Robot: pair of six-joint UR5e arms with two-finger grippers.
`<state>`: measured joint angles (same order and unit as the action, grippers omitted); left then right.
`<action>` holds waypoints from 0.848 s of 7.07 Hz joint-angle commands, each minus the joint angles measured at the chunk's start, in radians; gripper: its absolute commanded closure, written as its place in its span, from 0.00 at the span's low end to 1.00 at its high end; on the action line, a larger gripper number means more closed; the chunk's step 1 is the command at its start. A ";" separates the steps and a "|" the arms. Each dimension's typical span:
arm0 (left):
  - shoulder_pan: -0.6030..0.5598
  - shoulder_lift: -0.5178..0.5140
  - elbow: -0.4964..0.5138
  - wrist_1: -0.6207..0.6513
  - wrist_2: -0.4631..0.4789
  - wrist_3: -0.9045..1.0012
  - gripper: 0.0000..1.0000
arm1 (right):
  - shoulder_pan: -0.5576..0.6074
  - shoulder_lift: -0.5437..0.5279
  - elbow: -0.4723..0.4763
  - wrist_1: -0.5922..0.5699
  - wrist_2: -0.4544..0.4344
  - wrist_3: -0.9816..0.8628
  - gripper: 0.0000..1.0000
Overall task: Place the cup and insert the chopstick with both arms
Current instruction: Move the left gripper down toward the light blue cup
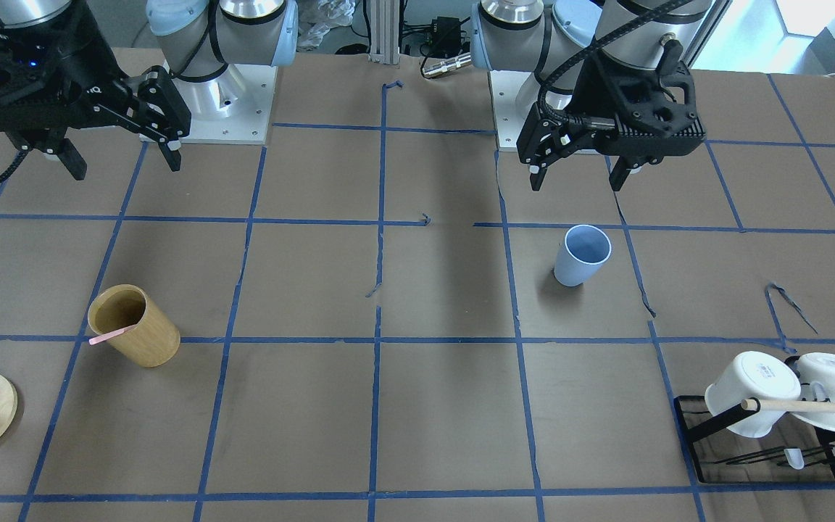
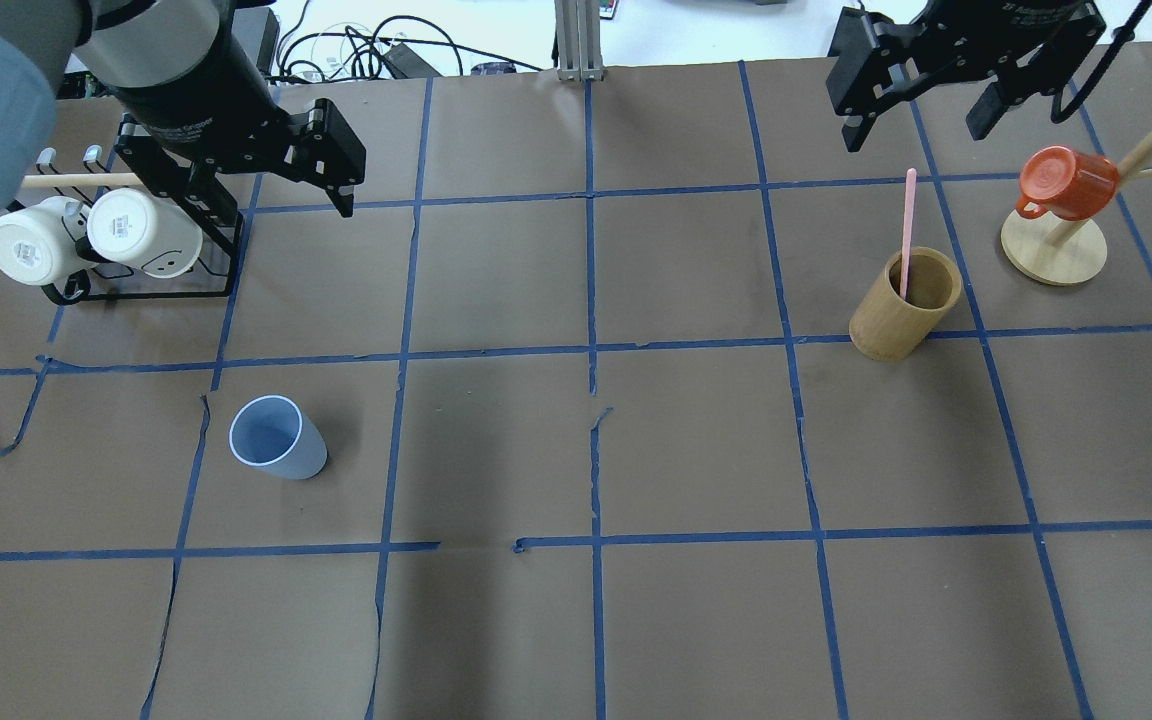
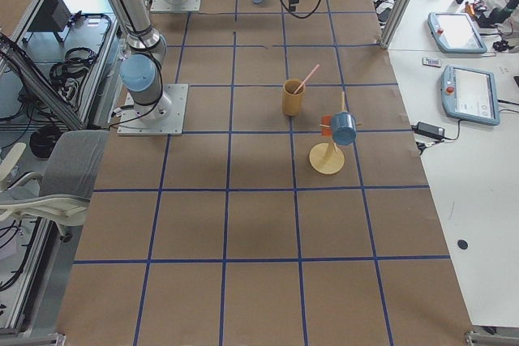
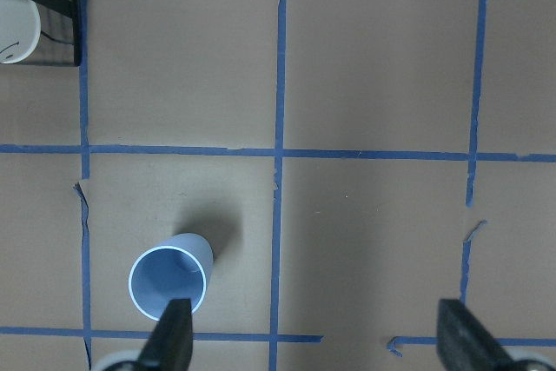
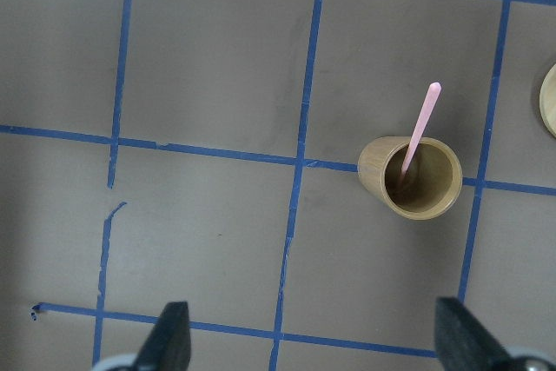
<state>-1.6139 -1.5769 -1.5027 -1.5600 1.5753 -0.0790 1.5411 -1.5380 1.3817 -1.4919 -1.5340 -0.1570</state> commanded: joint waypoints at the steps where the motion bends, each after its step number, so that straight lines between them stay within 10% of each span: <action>1: 0.000 0.001 -0.001 0.000 0.000 -0.001 0.00 | -0.003 0.001 0.002 -0.008 -0.009 -0.006 0.00; 6: 0.000 0.011 -0.008 0.000 0.002 0.002 0.00 | -0.006 0.001 0.036 -0.025 -0.006 0.004 0.00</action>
<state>-1.6146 -1.5690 -1.5078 -1.5612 1.5764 -0.0779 1.5365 -1.5364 1.3986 -1.5033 -1.5416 -0.1582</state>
